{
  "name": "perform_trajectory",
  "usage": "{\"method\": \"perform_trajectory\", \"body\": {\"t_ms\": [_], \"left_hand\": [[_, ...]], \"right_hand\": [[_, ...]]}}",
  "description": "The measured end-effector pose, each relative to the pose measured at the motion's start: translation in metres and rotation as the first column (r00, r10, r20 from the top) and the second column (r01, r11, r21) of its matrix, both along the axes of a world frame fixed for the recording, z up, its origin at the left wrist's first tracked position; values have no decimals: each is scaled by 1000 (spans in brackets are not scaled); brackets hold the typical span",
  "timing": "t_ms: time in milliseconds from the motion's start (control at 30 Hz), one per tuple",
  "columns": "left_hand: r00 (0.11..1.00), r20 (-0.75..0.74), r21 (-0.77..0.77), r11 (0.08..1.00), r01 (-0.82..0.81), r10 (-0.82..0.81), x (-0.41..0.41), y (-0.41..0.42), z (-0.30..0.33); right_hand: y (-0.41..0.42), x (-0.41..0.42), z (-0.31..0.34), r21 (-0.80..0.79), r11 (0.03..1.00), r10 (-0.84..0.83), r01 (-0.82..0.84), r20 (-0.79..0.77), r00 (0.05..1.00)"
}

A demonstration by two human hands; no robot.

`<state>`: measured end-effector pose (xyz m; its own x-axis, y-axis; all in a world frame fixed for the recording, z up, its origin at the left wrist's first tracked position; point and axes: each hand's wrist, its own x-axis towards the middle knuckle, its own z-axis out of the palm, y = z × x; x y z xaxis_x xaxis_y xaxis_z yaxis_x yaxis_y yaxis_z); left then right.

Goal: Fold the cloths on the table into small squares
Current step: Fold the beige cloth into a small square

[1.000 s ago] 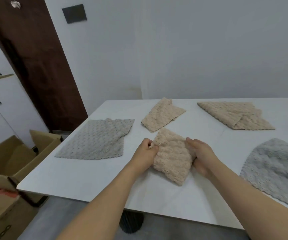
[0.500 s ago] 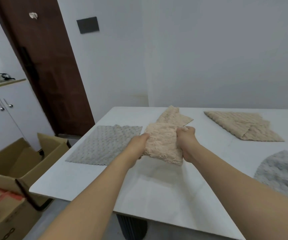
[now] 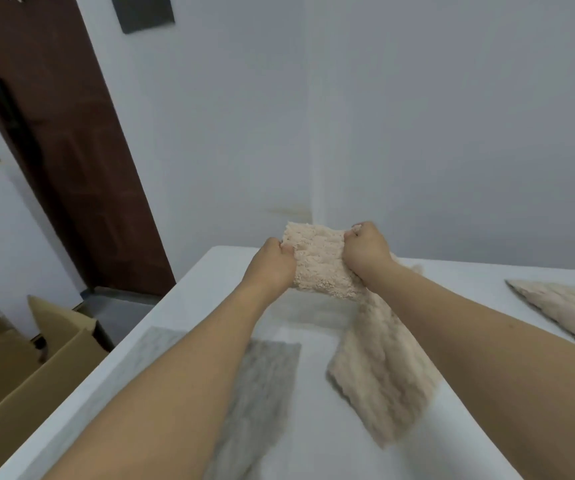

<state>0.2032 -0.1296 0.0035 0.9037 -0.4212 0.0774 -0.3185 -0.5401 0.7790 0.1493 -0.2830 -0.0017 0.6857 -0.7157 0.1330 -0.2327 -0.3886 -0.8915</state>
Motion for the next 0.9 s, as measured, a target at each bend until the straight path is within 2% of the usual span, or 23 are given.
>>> {"method": "perform_trajectory", "body": {"t_ms": [200,367,433,500,633,733,800,833,900], "left_hand": [[999,-47,109,994,-1,6,66,-65,-34],[999,-49,230,973,-8,20,80,-99,-66],[998,57,354,935,-29,9,78,-105,-75],[988,157,393,917,-61,-1,77,-108,-79],[971,238,462,883,-86,-30,76,-115,-79],[877,472,452,879,-151,-92,77,-117,-76],[822,529,416,908,-36,-210,82,-117,-78],[822,492,426,903,60,-287,85,-118,-80],[852,326,486,846,220,-409,90,-119,-87]], "right_hand": [[-61,66,-33,-69,997,-26,17,-138,990],[-87,74,-56,-187,982,-63,-17,-417,907],[-93,73,-61,-254,966,-85,-49,-488,869],[-96,74,-65,-324,944,-122,-57,-507,854],[-94,74,-69,-467,880,-187,-86,-507,841],[-97,73,-65,-558,820,-198,-132,-492,848],[-104,70,-65,-572,791,-151,-218,-528,835],[-107,69,-68,-564,779,-132,-274,-575,808],[-111,66,-75,-494,792,-86,-359,-672,735]]}}
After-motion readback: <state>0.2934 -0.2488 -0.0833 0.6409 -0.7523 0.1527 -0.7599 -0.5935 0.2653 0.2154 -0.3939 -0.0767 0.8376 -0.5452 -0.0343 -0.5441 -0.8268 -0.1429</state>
